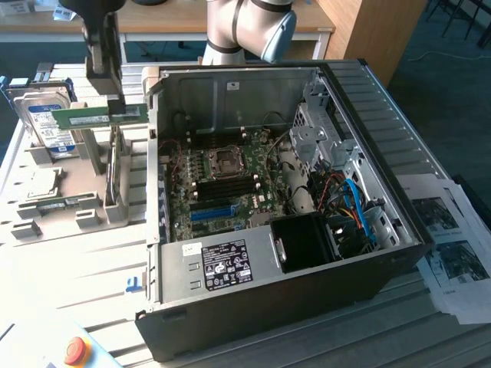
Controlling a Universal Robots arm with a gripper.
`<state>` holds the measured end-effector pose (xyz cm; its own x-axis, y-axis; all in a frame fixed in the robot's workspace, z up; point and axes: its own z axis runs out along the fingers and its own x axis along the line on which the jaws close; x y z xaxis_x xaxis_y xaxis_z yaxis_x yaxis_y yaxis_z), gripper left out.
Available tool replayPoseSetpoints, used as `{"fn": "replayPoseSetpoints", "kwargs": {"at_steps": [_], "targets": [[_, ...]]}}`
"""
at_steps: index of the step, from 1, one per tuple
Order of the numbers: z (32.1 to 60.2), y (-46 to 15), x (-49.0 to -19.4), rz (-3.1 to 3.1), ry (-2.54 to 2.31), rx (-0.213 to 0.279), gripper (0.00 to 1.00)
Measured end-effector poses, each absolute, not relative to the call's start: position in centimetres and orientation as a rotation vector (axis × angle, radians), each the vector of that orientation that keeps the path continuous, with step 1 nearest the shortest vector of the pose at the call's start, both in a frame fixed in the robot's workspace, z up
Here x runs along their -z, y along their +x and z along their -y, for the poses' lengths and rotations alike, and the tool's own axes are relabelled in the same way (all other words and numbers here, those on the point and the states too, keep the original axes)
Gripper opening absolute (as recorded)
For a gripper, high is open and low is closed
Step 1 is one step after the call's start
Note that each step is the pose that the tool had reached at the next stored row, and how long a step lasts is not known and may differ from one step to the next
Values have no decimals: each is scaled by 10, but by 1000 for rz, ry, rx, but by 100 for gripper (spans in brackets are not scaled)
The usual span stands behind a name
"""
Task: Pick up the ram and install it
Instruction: 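Pick up the ram and move it above insertion slot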
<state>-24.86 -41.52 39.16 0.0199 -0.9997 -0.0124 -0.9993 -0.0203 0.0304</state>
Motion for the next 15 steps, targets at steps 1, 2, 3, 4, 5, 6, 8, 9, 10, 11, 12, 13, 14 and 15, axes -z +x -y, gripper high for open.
{"fn": "replayPoseSetpoints", "kwargs": {"at_steps": [1, 2, 3, 4, 5, 6, 8, 9, 10, 11, 12, 13, 14, 15], "targets": [[415, -246, -392, 2189, 2234, 47, 12], [415, -243, -392, 2189, 2234, 48, 12], [415, -241, -392, 2189, 2234, 48, 12], [415, -238, -392, 2189, 2234, 48, 12], [415, -236, -392, 2189, 2233, 49, 12], [415, -233, -392, 2189, 2233, 49, 12], [415, -227, -392, 2189, 2233, 50, 12], [415, -225, -392, 2188, 2233, 50, 12], [415, -222, -392, 2188, 2233, 50, 12], [415, -220, -392, 2188, 2233, 50, 12], [415, -217, -392, 2188, 2233, 51, 12], [415, -214, -392, 2188, 2232, 51, 12], [415, -212, -392, 2188, 2232, 51, 12], [415, -209, -392, 2188, 2232, 51, 12]]}}
